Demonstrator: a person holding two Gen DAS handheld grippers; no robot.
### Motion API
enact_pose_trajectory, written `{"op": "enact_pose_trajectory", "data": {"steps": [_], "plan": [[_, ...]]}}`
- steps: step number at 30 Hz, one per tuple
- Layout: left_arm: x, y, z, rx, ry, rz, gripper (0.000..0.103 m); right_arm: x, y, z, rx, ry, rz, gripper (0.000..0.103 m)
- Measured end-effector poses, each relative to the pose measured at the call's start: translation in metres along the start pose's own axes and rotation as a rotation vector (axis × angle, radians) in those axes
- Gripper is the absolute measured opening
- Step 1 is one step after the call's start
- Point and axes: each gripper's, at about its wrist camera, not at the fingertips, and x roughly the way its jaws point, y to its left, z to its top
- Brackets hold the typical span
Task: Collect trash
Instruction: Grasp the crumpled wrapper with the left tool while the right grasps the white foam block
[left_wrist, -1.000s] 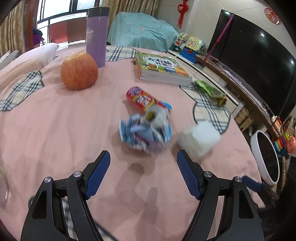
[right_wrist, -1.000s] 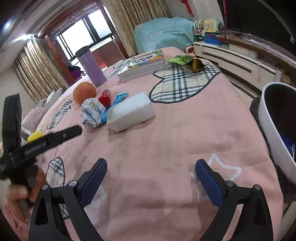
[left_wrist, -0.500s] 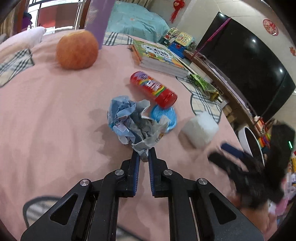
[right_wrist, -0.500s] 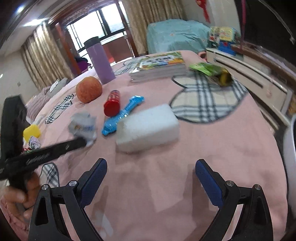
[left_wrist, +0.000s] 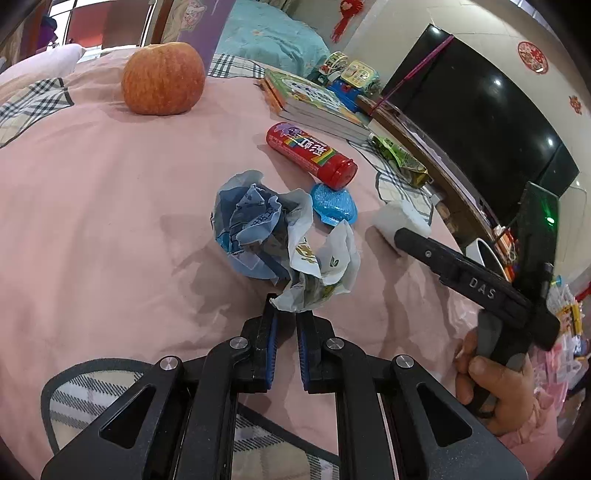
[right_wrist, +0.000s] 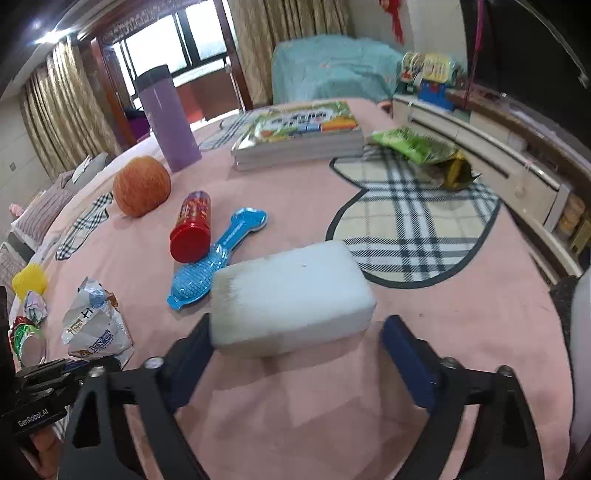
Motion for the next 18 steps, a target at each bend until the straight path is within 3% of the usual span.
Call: {"op": "enact_pose_trajectory", "data": {"steps": [1, 6, 11, 14, 18], "plan": [[0.000, -0.001, 0.000, 0.007, -0.001, 0.003, 0.009, -0.004, 0.002, -0.002, -0.006, -0.016, 0.000, 0.073], [-0.002, -0.007, -0.003, 0.049, -0.017, 0.038, 0.009, -0.021, 0.009, -0.016, -0.003, -0.061, 0.003, 0.038], [-0.002, -0.011, -0.004, 0.065, -0.031, 0.071, 0.009, -0.031, 0.006, -0.024, 0.028, -0.084, 0.019, 0.032], [-0.002, -0.010, -0.004, 0.060, -0.037, 0.081, 0.009, -0.035, -0.004, -0.030, 0.084, -0.052, 0.047, 0.031], [-0.004, -0.009, -0.004, 0.054, -0.043, 0.085, 0.009, -0.050, -0.017, -0.047, 0.114, -0.011, 0.006, 0.007]]}}
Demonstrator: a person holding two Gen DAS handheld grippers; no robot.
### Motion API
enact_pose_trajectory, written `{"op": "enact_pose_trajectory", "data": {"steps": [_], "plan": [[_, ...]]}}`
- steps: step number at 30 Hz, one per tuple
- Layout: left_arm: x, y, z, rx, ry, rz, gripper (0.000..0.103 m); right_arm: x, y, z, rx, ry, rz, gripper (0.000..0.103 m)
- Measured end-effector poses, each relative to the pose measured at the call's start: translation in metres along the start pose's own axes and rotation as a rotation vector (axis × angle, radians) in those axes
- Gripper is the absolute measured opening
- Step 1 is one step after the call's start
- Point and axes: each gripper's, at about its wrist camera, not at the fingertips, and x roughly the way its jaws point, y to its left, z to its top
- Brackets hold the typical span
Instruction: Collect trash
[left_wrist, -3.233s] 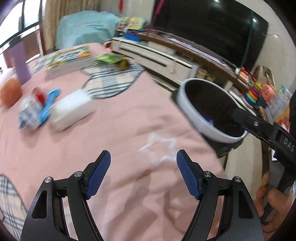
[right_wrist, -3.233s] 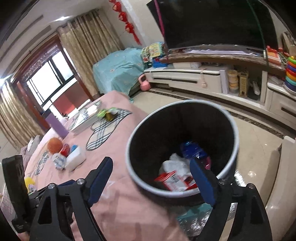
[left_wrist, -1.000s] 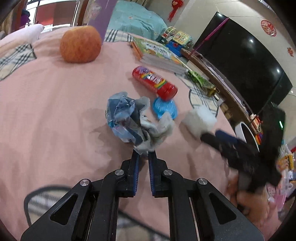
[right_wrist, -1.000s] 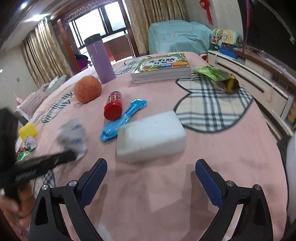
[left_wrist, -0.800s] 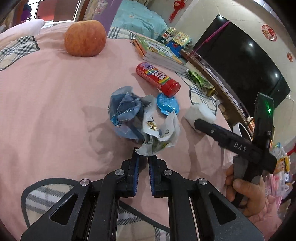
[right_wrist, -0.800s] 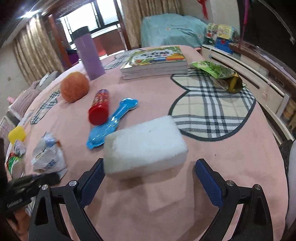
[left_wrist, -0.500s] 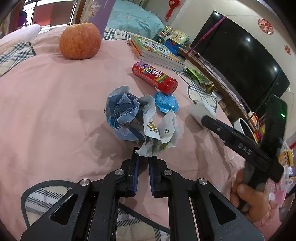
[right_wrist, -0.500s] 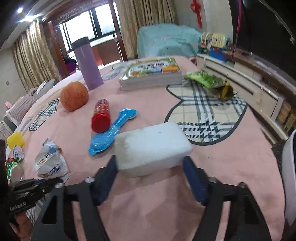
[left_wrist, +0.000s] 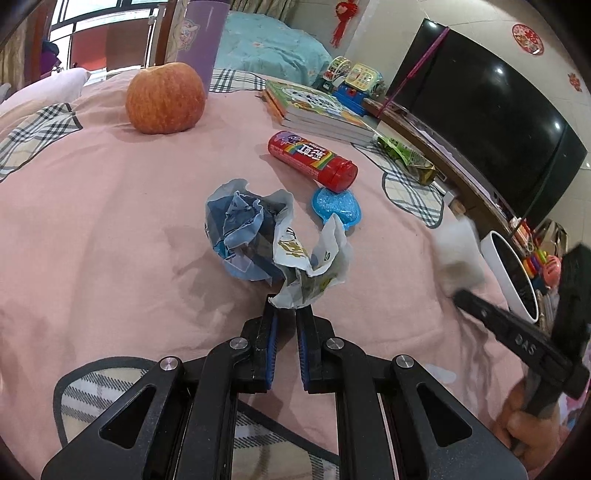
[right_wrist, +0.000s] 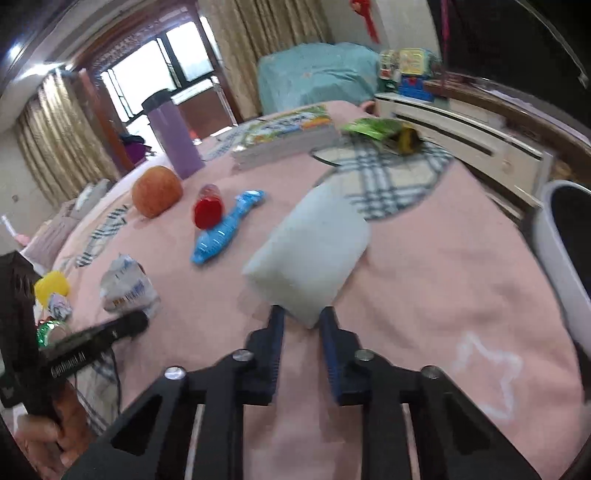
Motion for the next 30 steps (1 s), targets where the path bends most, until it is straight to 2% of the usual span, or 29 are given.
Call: {"op": "enact_pose_trajectory", "data": {"steps": [2, 4, 5, 6, 8, 9, 17, 22, 23, 24, 27, 30], "plan": [[0.001, -0.002, 0.000, 0.008, 0.001, 0.004, 0.009, -0.006, -0.009, -0.006, 0.012, 0.022, -0.023, 0.007], [0.001, -0.004, 0.000, 0.017, 0.001, 0.012, 0.009, -0.014, -0.019, -0.012, 0.038, 0.042, -0.009, 0.014], [0.001, -0.004, -0.001, 0.019, 0.001, 0.015, 0.009, -0.017, -0.022, -0.014, 0.057, 0.048, 0.009, 0.021], [0.000, -0.005, -0.001, 0.022, 0.001, 0.019, 0.009, -0.021, -0.025, -0.016, 0.081, 0.048, 0.024, 0.044], [0.000, -0.006, -0.002, 0.024, 0.001, 0.024, 0.009, -0.030, -0.026, -0.019, 0.092, 0.020, 0.035, 0.068], [-0.001, -0.007, -0.003, 0.026, 0.001, 0.027, 0.009, -0.033, -0.025, -0.019, 0.092, 0.006, 0.028, 0.071], [-0.003, -0.024, -0.009, 0.062, -0.005, 0.099, 0.009, -0.028, -0.041, -0.002, 0.139, -0.031, -0.016, 0.073], [-0.009, -0.040, -0.020, 0.046, -0.001, 0.071, 0.009, -0.005, -0.034, 0.010, 0.083, -0.009, -0.040, 0.072], [-0.010, -0.043, -0.022, 0.050, 0.002, 0.067, 0.008, -0.001, -0.035, 0.009, 0.076, 0.001, -0.045, 0.064], [-0.011, -0.047, -0.025, 0.055, 0.006, 0.059, 0.007, -0.001, -0.036, 0.008, 0.078, 0.004, -0.043, 0.051], [-0.013, -0.056, -0.028, 0.065, 0.015, 0.054, 0.006, -0.011, -0.039, 0.006, 0.077, -0.022, -0.019, 0.051], [-0.019, -0.053, -0.024, 0.046, -0.005, 0.085, 0.007, -0.022, -0.042, 0.000, 0.075, -0.042, -0.004, 0.050]]}}
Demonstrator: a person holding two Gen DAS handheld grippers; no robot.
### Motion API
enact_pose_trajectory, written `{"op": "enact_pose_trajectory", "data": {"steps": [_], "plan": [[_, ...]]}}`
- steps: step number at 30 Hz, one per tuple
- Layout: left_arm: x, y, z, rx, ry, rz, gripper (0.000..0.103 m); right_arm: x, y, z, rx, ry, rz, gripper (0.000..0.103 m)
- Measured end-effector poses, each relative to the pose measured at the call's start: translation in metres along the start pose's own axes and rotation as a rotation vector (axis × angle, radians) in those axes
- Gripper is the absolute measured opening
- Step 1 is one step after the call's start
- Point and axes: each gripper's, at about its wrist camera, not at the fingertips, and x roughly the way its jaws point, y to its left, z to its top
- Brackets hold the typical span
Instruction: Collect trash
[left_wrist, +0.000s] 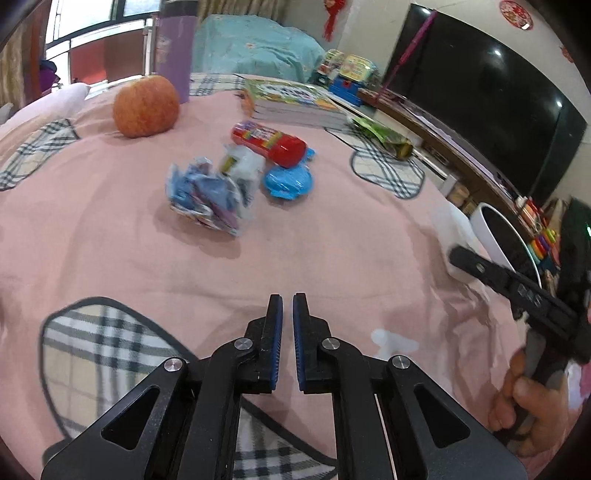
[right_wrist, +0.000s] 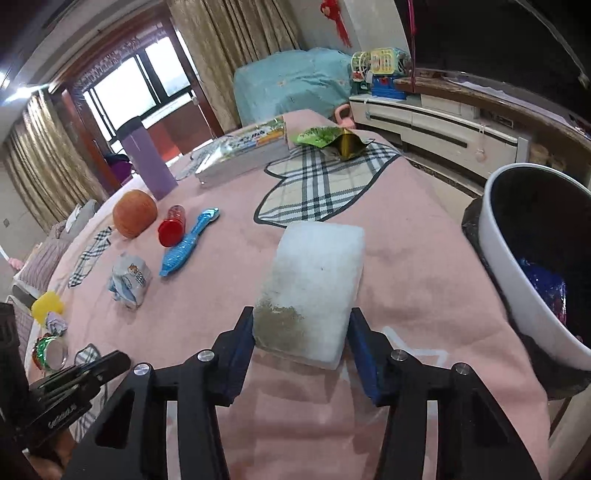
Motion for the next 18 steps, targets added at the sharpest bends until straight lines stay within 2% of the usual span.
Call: {"op": "enact_pose_trajectory", "data": {"steps": [1, 2, 3, 5, 10, 15, 16, 17, 18], "plan": [[-0.003, 0.004, 0.003, -0.014, -0.014, 0.016, 0.008, -0.005, -0.003, -0.002, 0.005, -0.006, 0.004, 0.050], [-0.005, 0.007, 0.005, -0.024, -0.023, 0.027, 0.016, -0.008, -0.006, -0.002, 0.012, -0.009, 0.006, 0.050], [-0.006, 0.012, 0.009, -0.042, -0.034, 0.050, 0.038, -0.011, -0.008, -0.003, 0.018, -0.012, 0.007, 0.050], [-0.004, 0.024, 0.017, -0.086, -0.051, 0.086, 0.072, -0.018, -0.012, -0.004, 0.034, -0.018, 0.010, 0.050], [0.015, 0.031, 0.037, -0.097, -0.057, 0.113, 0.074, -0.024, -0.012, -0.006, 0.050, -0.024, 0.031, 0.050], [0.044, 0.028, 0.050, -0.075, -0.018, 0.136, 0.073, -0.024, -0.007, -0.006, 0.042, -0.017, 0.041, 0.050], [0.049, 0.027, 0.052, -0.070, -0.011, 0.140, 0.067, -0.024, -0.007, -0.006, 0.044, -0.016, 0.042, 0.050], [0.052, 0.026, 0.054, -0.067, -0.006, 0.141, 0.047, -0.023, -0.007, -0.007, 0.045, -0.015, 0.042, 0.050], [0.054, 0.026, 0.055, -0.062, 0.000, 0.141, 0.043, -0.023, -0.007, -0.007, 0.044, -0.014, 0.043, 0.050]]}}
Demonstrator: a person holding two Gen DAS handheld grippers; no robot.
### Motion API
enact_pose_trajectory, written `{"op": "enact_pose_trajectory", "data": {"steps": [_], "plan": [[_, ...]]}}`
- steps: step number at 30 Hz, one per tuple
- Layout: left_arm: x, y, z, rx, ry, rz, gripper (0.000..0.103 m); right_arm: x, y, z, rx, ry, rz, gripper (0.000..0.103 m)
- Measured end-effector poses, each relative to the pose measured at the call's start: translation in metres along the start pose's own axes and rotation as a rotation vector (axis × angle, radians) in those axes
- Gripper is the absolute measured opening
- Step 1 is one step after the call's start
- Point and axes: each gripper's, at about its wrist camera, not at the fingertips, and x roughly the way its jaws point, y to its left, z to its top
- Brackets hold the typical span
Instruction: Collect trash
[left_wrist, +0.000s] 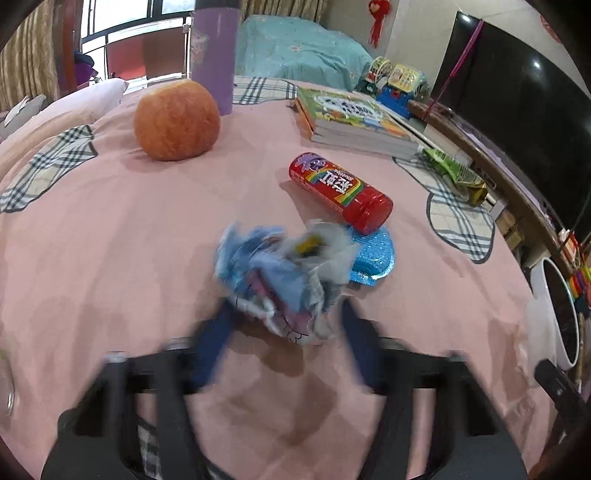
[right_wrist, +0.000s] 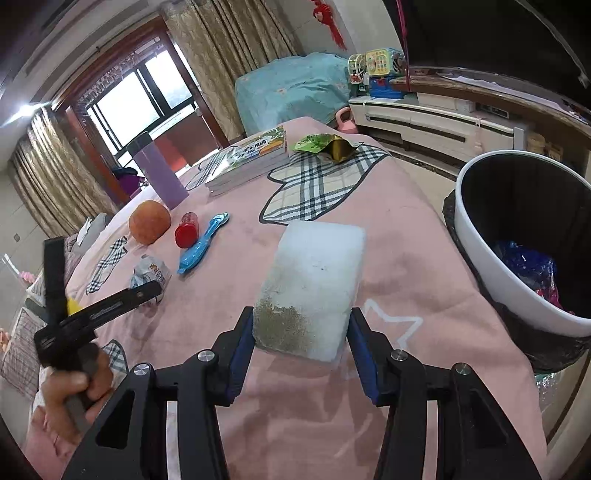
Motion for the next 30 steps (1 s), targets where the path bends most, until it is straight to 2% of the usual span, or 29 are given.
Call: {"op": "enact_pose_trajectory", "data": {"steps": [3, 6, 10, 18, 30], "plan": [[-0.003, -0.001, 0.000, 0.009, -0.021, -0.004, 0.034, -0.002, -0.001, -0.001, -0.001, -0.001, 0.001, 0.050], [-0.008, -0.006, -0.003, 0.028, -0.027, -0.004, 0.030, -0.005, -0.002, -0.001, 0.001, -0.007, 0.005, 0.050], [-0.020, -0.020, -0.016, 0.055, -0.017, -0.034, 0.030, -0.012, -0.002, -0.002, -0.001, -0.018, 0.013, 0.050], [-0.045, -0.075, -0.051, 0.152, 0.012, -0.114, 0.030, -0.033, -0.012, -0.005, 0.012, -0.047, 0.013, 0.050], [-0.078, -0.132, -0.079, 0.254, 0.008, -0.149, 0.030, -0.066, -0.039, -0.017, 0.048, -0.088, 0.022, 0.050]]}}
